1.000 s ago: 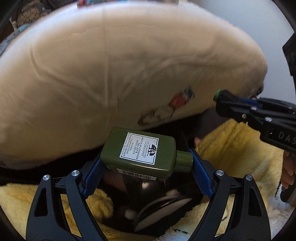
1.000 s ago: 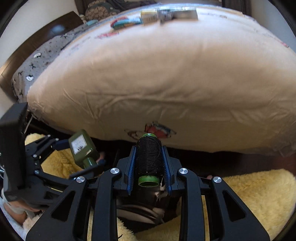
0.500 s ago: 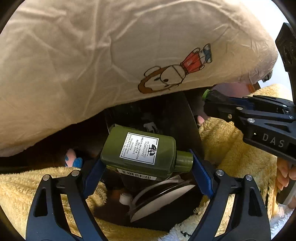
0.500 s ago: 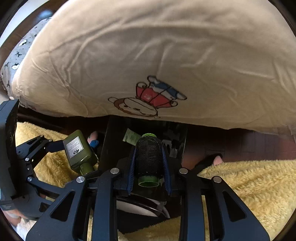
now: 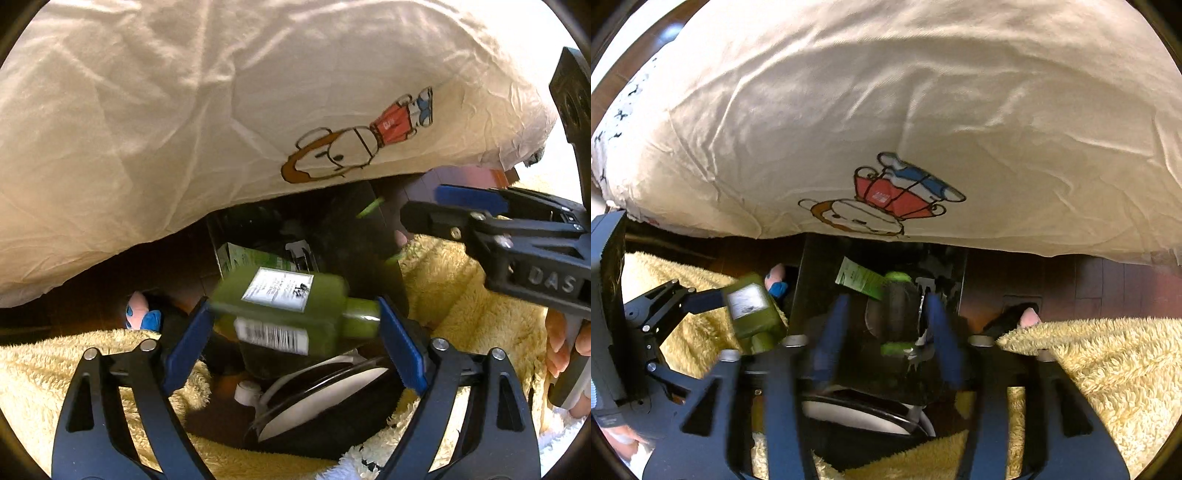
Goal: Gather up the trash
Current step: 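Return both tools to the bed and grasp the grey cloth with right gripper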
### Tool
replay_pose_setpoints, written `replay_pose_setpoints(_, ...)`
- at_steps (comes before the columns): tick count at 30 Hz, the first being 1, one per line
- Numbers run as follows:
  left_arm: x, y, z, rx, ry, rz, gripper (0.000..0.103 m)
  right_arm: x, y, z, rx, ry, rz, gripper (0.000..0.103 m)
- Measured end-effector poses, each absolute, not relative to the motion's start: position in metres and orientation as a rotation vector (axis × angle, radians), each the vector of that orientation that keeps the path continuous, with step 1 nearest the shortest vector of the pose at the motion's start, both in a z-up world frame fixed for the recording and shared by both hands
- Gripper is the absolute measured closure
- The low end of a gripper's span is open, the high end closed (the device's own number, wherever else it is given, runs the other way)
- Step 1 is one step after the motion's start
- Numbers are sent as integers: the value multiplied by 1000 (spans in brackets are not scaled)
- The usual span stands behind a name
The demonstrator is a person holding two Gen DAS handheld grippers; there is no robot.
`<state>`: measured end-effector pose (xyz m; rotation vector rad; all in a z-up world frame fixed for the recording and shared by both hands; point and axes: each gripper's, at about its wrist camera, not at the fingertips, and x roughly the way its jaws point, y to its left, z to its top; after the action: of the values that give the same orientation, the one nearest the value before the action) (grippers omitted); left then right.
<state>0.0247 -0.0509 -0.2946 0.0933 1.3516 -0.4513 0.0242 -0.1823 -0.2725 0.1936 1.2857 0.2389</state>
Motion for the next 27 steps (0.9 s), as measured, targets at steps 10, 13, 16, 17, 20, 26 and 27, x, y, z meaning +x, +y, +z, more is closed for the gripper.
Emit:
replay_pose_setpoints(10, 24, -46, -267, 102, 1271, -444, 8, 21, -206, -234, 221, 1182, 200, 35)
replay_pose_setpoints(13, 25, -42, -246, 91, 1222, -440, 8, 20, -215, -211, 206, 1120, 187, 32)
replay_pose_setpoints(16, 26, -37, -226, 87, 1164, -425, 8, 20, -219, -198, 201, 1080, 181, 29)
replay_pose_setpoints(17, 27, -37, -219, 87, 1145, -420, 8, 21, -222, -191, 199, 1059, 178, 28)
replay_pose_setpoints(20, 30, -34, -200, 83, 1098, -406, 8, 24, -226, -178, 186, 1012, 167, 28)
replay_pose_setpoints(26, 45, -29, -173, 89, 1025, -372, 8, 42, -238, -154, 156, 941, 132, 28)
replay_pose_setpoints(27, 48, -29, -170, 92, 1016, -366, 8, 43, -238, -151, 154, 933, 130, 28)
